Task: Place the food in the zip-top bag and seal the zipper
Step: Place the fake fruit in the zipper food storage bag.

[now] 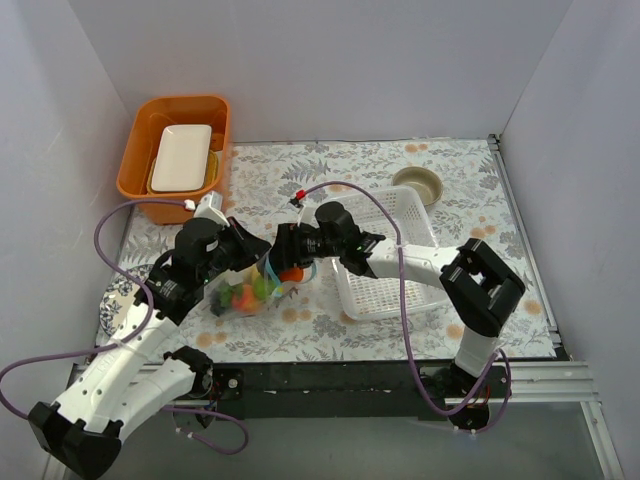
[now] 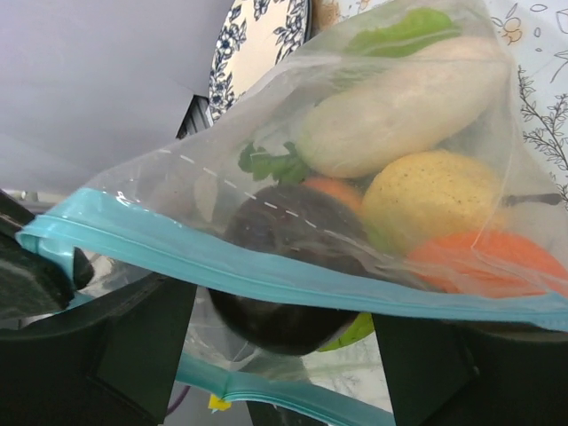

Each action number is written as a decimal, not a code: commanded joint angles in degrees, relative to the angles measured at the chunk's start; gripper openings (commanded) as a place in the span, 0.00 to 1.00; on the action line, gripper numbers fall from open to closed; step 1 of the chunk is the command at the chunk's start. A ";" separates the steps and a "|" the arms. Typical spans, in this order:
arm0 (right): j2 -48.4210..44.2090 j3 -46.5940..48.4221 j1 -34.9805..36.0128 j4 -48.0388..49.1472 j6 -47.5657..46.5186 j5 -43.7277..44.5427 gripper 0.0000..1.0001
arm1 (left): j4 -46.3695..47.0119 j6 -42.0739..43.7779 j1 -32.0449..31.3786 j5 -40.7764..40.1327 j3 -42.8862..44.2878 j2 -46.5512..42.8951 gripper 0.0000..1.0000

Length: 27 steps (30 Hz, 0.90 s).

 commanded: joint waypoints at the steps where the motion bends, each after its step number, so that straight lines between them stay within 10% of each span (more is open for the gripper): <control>1: -0.29 3.04 0.86 3.03 -1.96 -3.40 0.89 | 1.24 -0.81 -0.03 -0.99 1.87 -2.31 0.00; 19: -15.76 4.18 0.77 -25.87 -12.86 24.78 0.97 | -2.53 -1.95 -0.03 -9.60 3.62 -4.42 0.00; 27: -12.60 4.63 0.77 -33.54 -11.02 22.88 0.70 | -6.13 -2.39 -0.03 -14.96 6.26 -5.74 0.00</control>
